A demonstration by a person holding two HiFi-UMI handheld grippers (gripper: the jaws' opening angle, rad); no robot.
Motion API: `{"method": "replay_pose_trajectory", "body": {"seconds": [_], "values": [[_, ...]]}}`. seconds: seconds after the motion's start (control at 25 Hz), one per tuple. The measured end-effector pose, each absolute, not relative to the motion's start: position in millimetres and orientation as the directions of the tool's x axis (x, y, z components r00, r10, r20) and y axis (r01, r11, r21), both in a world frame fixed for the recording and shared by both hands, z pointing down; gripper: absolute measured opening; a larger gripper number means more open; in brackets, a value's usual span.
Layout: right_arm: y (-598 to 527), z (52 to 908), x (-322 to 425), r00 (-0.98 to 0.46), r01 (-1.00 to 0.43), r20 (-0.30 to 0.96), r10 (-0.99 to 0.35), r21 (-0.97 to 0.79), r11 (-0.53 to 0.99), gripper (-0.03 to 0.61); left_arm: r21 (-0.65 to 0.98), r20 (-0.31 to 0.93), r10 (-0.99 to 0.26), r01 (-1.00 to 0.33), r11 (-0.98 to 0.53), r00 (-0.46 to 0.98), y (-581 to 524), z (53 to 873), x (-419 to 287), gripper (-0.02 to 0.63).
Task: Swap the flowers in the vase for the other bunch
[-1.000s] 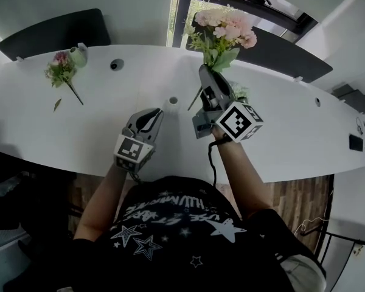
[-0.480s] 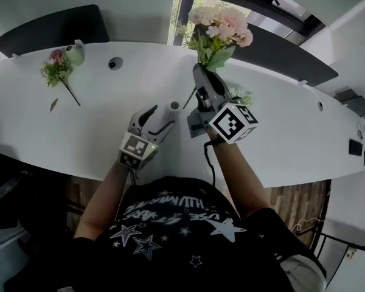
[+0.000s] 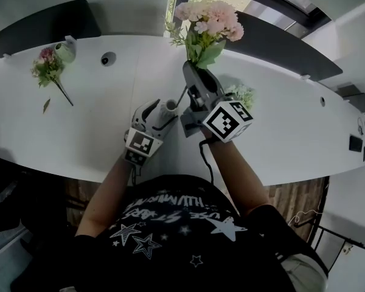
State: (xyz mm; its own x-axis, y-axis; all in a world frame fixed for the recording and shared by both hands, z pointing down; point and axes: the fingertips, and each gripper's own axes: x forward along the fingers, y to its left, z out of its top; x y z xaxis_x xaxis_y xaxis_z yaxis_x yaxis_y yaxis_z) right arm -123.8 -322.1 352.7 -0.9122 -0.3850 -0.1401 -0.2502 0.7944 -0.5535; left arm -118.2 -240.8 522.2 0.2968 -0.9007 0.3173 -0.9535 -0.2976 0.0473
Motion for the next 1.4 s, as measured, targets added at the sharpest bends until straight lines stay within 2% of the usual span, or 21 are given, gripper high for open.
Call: {"method": "replay_pose_trajectory", "body": {"seconds": [0.56, 0.72, 1.04, 1.4], "values": [[-328, 360, -117, -0.930, -0.243, -0.098, -0.354, -0.558, 0.793, 0.049, 0.032, 0.341, -0.881, -0.940, -0.338, 0.329, -250, 519, -92, 0.285], [-323, 371, -130, -0.938, -0.234, -0.085, -0.336, -0.559, 0.796, 0.051, 0.029, 0.344, -0.877, -0.937, -0.348, 0.336, -249, 523, -103, 0.282], [-293, 404, -148, -0.985, -0.130, -0.024, -0.169, -0.539, 0.833, 0.052, 0.052, 0.341, -0.875, -0.937, -0.346, 0.343, -244, 538, -119, 0.282], [-265, 427, -139, -0.996, -0.083, 0.073, -0.055, -0.465, 0.881, 0.055, 0.052, 0.341, -0.876, -0.937, -0.344, 0.341, -244, 538, -120, 0.282]]}}
